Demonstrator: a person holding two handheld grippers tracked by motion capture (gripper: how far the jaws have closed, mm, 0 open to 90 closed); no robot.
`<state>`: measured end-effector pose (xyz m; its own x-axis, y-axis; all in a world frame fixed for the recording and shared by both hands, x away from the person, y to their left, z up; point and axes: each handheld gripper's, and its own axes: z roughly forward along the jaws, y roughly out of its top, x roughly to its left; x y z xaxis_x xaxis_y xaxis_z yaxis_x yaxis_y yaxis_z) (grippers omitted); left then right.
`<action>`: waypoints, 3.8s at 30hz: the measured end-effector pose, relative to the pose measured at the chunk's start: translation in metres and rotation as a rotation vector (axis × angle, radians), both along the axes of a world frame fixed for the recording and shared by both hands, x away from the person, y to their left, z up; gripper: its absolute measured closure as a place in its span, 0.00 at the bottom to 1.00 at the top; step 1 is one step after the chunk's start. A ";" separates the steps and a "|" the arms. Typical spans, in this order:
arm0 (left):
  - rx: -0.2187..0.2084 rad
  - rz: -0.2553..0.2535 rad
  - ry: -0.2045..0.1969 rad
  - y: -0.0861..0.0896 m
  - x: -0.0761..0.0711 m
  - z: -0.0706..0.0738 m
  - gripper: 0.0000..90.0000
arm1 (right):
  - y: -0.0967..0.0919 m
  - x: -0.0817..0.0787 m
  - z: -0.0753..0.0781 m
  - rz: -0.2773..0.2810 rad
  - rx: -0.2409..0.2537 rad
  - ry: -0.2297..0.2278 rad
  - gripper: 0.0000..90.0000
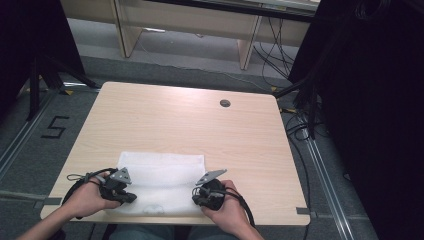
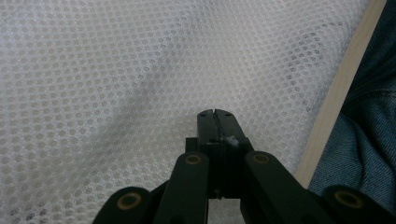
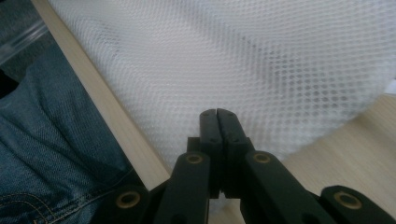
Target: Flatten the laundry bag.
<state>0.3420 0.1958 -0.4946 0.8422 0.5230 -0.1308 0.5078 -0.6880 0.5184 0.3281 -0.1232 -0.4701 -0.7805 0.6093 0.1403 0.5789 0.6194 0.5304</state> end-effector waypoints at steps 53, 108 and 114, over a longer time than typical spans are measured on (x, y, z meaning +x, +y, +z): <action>0.023 0.054 -0.115 -0.054 0.073 -0.001 0.99 | -0.028 0.068 -0.018 -0.219 -0.093 -0.015 1.00; -0.047 -0.100 -0.221 -0.103 0.059 -0.009 0.87 | -0.016 0.184 -0.003 -0.117 -0.246 -0.143 0.96; -0.065 -0.089 -0.211 -0.104 0.059 -0.010 0.88 | -0.018 0.167 0.020 -0.072 -0.228 -0.218 0.98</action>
